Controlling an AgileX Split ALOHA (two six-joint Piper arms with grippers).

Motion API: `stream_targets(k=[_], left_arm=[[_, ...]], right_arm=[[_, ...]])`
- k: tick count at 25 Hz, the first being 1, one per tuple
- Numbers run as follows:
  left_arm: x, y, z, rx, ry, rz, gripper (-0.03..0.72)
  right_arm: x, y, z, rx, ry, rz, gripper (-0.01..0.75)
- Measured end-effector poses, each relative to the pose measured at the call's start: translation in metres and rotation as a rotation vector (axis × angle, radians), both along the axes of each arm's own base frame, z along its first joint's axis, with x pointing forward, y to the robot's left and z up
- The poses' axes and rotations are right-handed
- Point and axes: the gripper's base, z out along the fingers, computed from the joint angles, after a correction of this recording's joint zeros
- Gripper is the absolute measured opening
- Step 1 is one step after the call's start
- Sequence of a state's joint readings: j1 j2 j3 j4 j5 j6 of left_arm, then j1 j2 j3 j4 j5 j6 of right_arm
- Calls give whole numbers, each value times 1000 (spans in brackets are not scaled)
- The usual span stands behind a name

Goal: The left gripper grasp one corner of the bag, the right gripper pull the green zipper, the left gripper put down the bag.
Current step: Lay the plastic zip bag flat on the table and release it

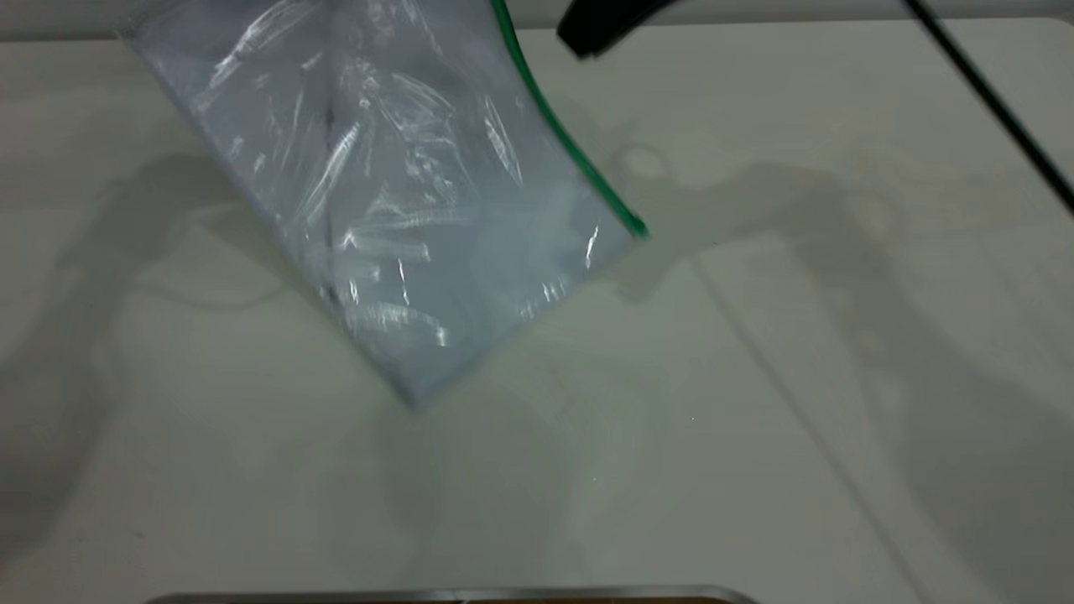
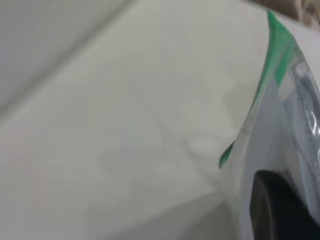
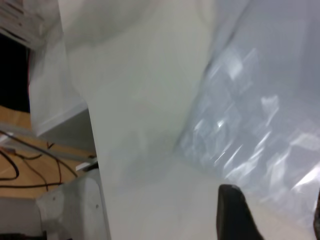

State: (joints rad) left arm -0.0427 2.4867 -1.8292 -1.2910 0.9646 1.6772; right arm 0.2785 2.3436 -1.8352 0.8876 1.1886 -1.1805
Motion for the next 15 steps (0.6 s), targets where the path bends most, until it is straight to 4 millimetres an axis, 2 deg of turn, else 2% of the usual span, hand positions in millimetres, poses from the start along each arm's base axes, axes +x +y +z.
stream_targets(k=[5, 8, 12, 13, 15], left_arm=[[-8, -29, -42, 50, 200, 39, 64], [-11, -43, -57, 69, 253, 62, 122], [-17, -58, -59, 85, 262, 31, 298], [-17, -59, -56, 90, 255, 25, 358], [-16, -58, -41, 126, 221, 13, 417]], right_arm=[[-5, -2, 40, 14, -52, -18, 404], [-10, -5, 62, -5, -75, -37, 402], [-20, -15, 99, -84, -112, -88, 402], [-24, -18, 111, -113, -127, -104, 402], [-33, -26, 134, -166, -157, -149, 402]])
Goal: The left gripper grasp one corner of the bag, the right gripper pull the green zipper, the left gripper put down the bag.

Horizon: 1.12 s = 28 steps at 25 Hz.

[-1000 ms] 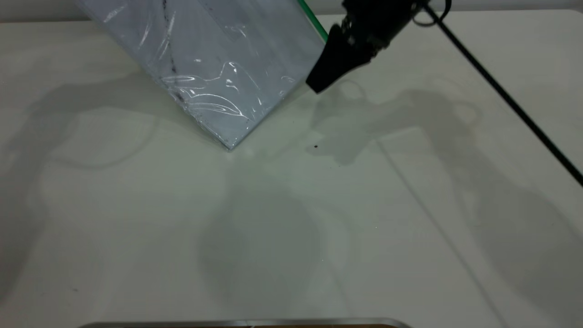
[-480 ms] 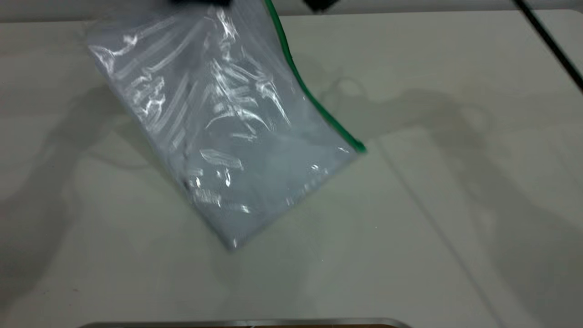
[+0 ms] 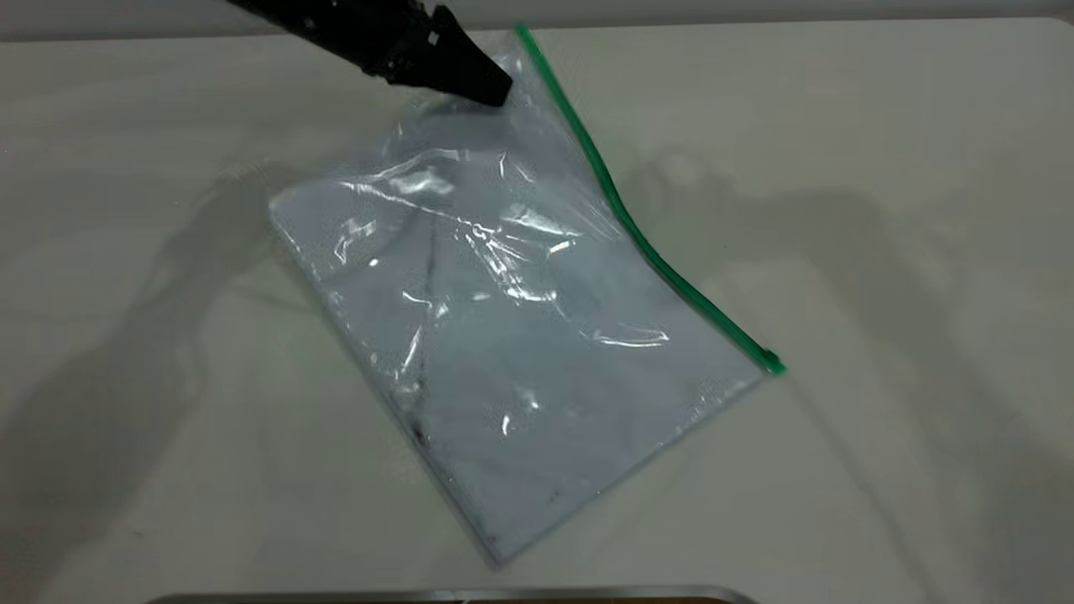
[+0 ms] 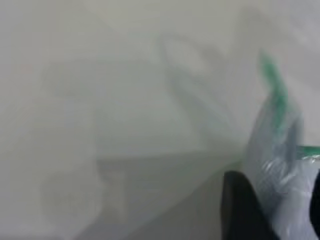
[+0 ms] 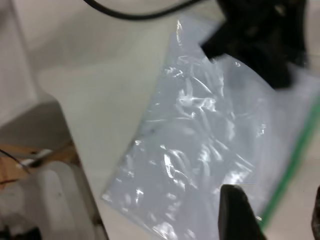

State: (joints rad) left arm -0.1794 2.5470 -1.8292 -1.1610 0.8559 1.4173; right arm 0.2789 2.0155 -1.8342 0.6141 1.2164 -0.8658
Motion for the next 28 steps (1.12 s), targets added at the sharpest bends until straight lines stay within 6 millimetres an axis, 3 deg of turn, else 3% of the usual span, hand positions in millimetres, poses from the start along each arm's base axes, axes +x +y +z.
stream_targets(k=[5, 9, 12, 15, 18, 21, 28], left_arm=[[0, 13, 73, 108, -99, -9, 454], [-13, 23, 135, 202, -105, 24, 455], [-29, 31, 180, 254, -73, 77, 455], [-51, 39, 226, 294, -56, 144, 455], [-74, 47, 262, 333, -39, 198, 455], [-96, 53, 289, 356, -7, 236, 455], [-122, 58, 326, 363, -19, 381, 434]], right_arm=[[-32, -24, 66, -91, -88, -181, 402], [-64, -42, 117, -98, -164, -348, 402], [-93, -55, 148, -84, -230, -426, 402], [-128, -70, 162, -96, -279, -457, 402], [-166, -85, 160, -137, -298, -480, 402], [-199, -98, 144, -179, -278, -500, 402], [-251, -114, 65, -259, -57, -577, 402]])
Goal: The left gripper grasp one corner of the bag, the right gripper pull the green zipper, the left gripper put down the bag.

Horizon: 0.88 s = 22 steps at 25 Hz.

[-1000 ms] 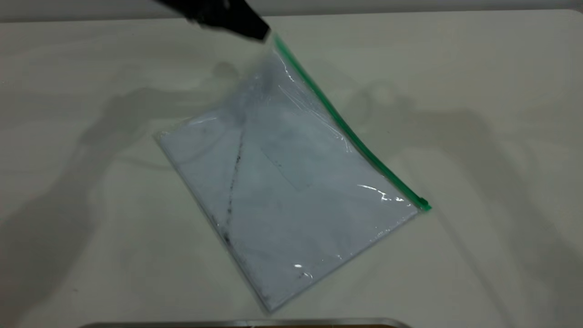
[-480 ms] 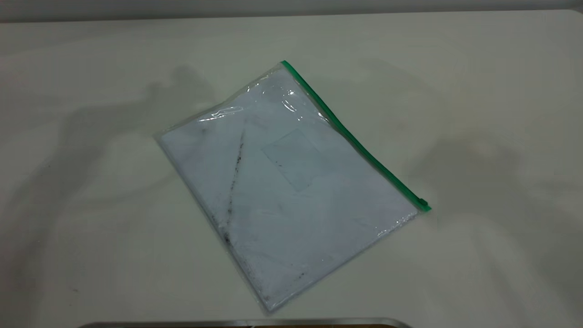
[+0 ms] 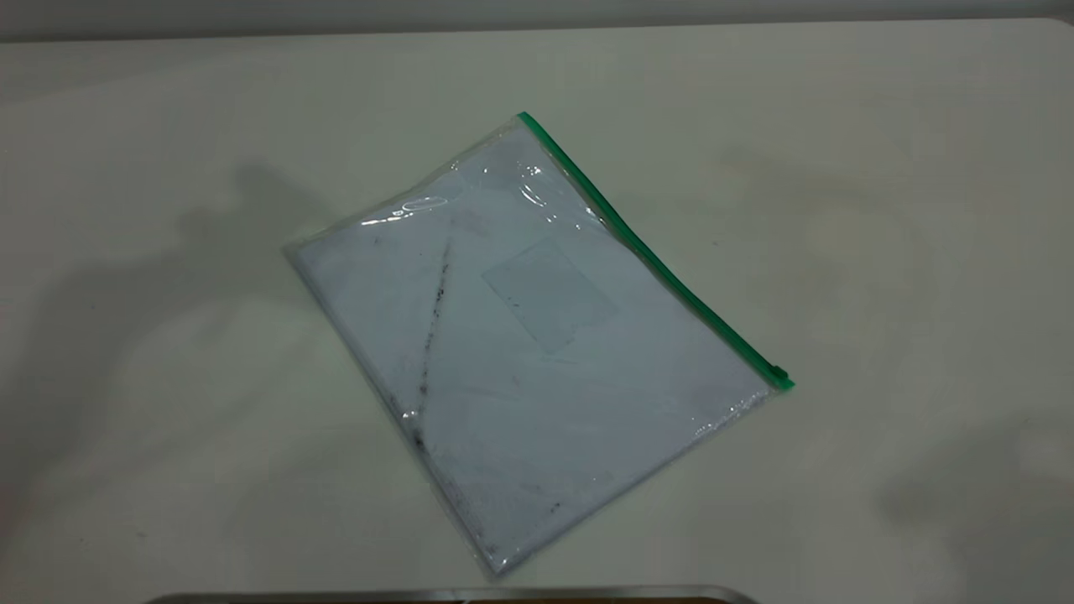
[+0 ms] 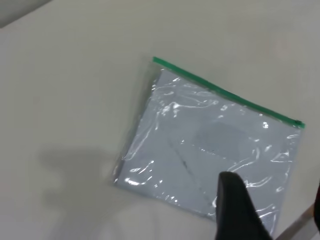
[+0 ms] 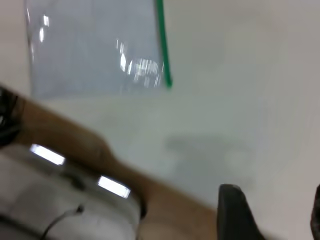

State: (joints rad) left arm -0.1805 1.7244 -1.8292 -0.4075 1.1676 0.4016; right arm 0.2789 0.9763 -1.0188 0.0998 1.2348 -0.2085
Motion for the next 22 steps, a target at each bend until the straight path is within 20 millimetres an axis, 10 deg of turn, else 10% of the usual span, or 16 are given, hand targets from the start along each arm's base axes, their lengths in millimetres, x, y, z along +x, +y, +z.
stream_targets(k=[10, 22], left_arm=[[-46, -17, 12, 143, -26, 40, 411], [-123, -2, -61, 216, 261, 89, 411]], right_arm=[[-61, -19, -106, -51, 246, -100, 402], [-69, -23, -107, -1, 70, -113, 402]])
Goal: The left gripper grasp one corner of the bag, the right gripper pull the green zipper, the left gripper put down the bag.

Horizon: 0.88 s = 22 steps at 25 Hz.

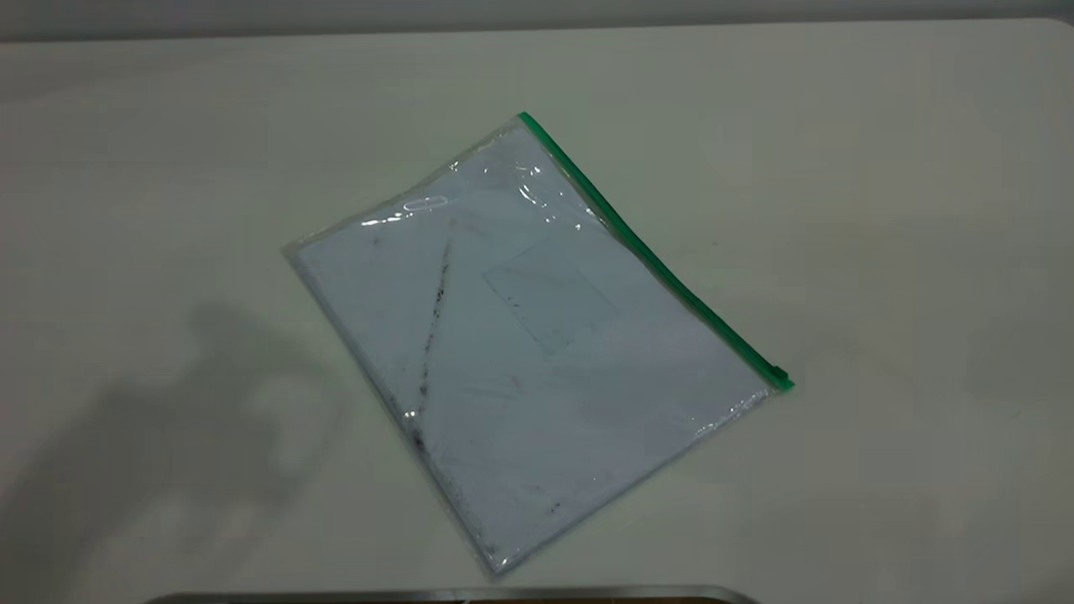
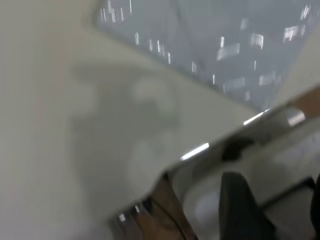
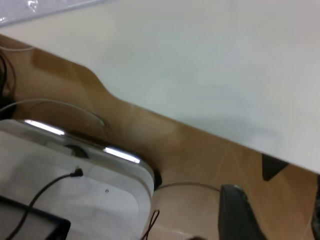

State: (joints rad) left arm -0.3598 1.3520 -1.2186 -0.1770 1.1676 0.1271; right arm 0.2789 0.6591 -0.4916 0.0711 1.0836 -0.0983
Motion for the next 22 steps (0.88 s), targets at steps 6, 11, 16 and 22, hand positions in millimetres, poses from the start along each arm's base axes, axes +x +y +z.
stream_targets(k=[6, 11, 16, 22], left_arm=[[-50, 23, -33, 65, 83, 73, 411], [-89, 46, -43, 129, 38, 142, 409], [-131, 68, -47, 115, -72, 249, 409], [-182, 94, -63, 62, -256, 356, 409]], right_arm=[[-2, 0, -3, -1, 15, 0, 402], [-2, 0, -3, 0, 15, 0, 402], [-2, 0, -3, 0, 15, 0, 402], [-2, 0, -3, 0, 15, 0, 402]])
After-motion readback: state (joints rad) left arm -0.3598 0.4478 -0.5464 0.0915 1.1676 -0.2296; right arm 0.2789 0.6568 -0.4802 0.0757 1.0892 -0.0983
